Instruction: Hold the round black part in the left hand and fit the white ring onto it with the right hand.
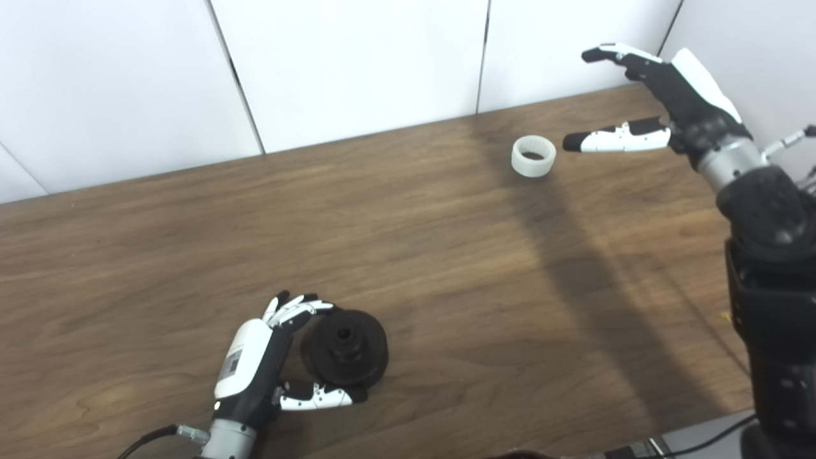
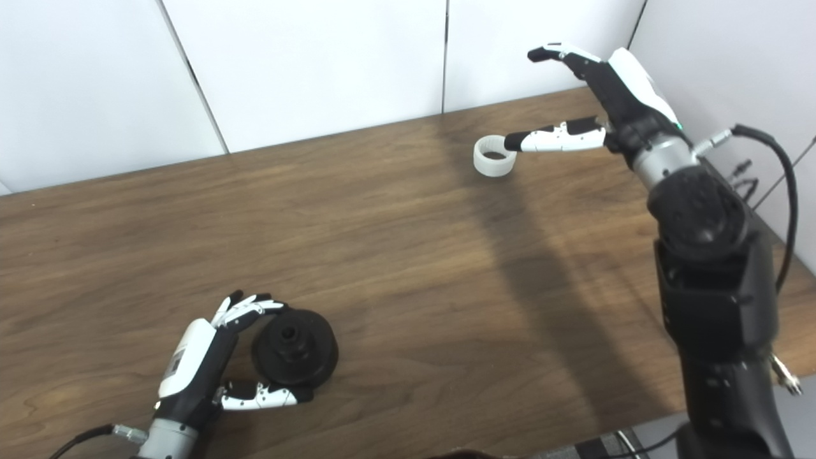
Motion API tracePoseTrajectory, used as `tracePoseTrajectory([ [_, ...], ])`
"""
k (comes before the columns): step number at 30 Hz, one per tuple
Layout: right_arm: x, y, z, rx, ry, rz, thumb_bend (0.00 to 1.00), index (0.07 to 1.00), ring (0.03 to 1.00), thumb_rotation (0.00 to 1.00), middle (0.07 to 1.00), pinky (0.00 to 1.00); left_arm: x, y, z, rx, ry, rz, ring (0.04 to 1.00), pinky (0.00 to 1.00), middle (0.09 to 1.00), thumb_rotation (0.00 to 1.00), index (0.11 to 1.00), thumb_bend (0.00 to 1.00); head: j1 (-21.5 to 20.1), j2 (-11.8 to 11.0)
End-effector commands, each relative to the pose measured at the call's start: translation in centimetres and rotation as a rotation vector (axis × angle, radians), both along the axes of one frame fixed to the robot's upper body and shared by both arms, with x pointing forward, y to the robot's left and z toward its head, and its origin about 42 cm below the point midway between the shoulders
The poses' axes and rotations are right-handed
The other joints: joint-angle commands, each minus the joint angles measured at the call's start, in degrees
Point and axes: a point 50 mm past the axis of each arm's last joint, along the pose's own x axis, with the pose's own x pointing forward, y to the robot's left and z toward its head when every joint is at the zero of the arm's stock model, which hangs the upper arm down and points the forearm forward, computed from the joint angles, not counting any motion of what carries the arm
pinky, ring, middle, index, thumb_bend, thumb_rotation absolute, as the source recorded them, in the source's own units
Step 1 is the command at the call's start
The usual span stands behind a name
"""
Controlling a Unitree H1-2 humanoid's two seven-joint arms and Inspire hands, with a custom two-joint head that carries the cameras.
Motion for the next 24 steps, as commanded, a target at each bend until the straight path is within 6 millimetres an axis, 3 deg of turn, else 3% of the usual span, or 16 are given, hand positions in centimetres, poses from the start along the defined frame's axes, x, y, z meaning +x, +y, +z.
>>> tracePoseTrajectory([
  [1,1.6,-0.2,1.6,-0.05,-0.018,0.0,0.96,0.833,0.918,0.29,0.901,0.89,-0.9,0.7,-1.8,0.091,0.075,0.004,0.869,1.0,0.776,0.05,0.486,0.52,0.04,-0.12],
  [9,5.8,-0.4,0.5,-0.131,0.087,-0.015,0.97,0.836,0.883,0.27,0.875,0.87,-1.0,0.6,-1.8,0.088,0.071,0.005,0.865,1.0,0.776,0.05,0.486,0.52,-0.23,-0.77],
  [18,9.4,0.3,-1.0,-0.181,0.168,-0.049,0.98,0.854,0.923,0.31,0.897,0.87,-1.2,0.7,-2.0,0.086,0.069,0.002,0.861,1.0,0.776,0.05,0.485,0.52,-1.52,-2.03],
  [24,11.8,0.9,-2.5,-0.189,0.217,-0.067,0.99,0.86,0.953,0.29,0.918,0.94,-1.4,0.7,-2.2,0.1,0.072,0.005,0.857,1.0,0.777,0.05,0.486,0.52,-1.72,-2.76],
])
